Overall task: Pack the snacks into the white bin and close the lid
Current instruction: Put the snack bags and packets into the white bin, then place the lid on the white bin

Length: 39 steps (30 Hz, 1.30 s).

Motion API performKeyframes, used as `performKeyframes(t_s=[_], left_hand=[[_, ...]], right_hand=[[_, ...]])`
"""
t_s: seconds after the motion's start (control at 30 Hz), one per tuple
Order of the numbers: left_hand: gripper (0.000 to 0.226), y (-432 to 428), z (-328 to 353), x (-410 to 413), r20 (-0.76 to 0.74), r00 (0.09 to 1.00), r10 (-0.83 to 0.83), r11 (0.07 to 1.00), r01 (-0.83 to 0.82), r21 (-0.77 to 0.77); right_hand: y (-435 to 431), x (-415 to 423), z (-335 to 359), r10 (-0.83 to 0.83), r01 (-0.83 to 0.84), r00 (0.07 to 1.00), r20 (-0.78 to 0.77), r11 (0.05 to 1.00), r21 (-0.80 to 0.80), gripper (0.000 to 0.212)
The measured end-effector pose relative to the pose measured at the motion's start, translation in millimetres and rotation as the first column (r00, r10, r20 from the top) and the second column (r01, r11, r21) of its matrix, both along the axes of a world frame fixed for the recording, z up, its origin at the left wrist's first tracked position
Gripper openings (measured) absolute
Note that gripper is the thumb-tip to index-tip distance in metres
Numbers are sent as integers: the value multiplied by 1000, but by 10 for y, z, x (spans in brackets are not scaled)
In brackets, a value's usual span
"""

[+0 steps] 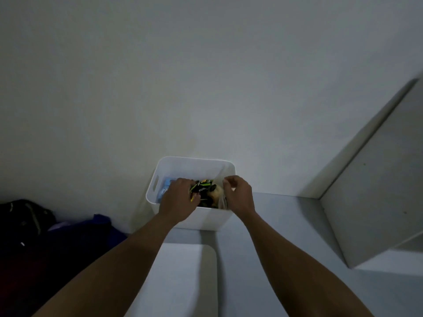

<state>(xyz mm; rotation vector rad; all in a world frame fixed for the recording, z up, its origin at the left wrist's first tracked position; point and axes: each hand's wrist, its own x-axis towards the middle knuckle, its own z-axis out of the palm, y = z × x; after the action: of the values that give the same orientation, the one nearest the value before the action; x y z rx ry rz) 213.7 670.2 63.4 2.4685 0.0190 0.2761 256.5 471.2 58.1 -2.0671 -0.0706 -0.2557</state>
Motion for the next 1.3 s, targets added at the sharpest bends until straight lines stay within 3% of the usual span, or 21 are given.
performKeyframes(t_s=[0.13, 0.53, 0.8, 1.0, 1.17, 1.3], left_hand=[[47, 49, -166, -474, 9, 1000, 15, 997, -16, 76], [79, 862, -943, -1888, -400, 902, 164, 986, -141, 86], [122, 1638, -2001, -2100, -610, 769, 190, 976, -218, 29], [142, 1572, -1822, -2200, -663, 746, 59, 984, -155, -88], [146, 1572, -1826, -2143, -702, 711, -52, 981, -95, -169], [139, 1502, -1804, -2157, -690, 723, -25, 994, -58, -97]], right_hand=[[-28, -551, -224, -43, 44, 999, -17, 998, 39, 22], [312, -1966, -1139, -96, 96, 933, -346, 995, -16, 21], [453, -2398, -1518, -217, 68, 807, -550, 958, -279, 73], [558, -2416, -1645, -232, 65, 725, -648, 960, -271, 107], [662, -2426, -1632, -229, 71, 702, -675, 965, -254, 129], [726, -2439, -1584, -245, 45, 696, -675, 953, -300, 130]])
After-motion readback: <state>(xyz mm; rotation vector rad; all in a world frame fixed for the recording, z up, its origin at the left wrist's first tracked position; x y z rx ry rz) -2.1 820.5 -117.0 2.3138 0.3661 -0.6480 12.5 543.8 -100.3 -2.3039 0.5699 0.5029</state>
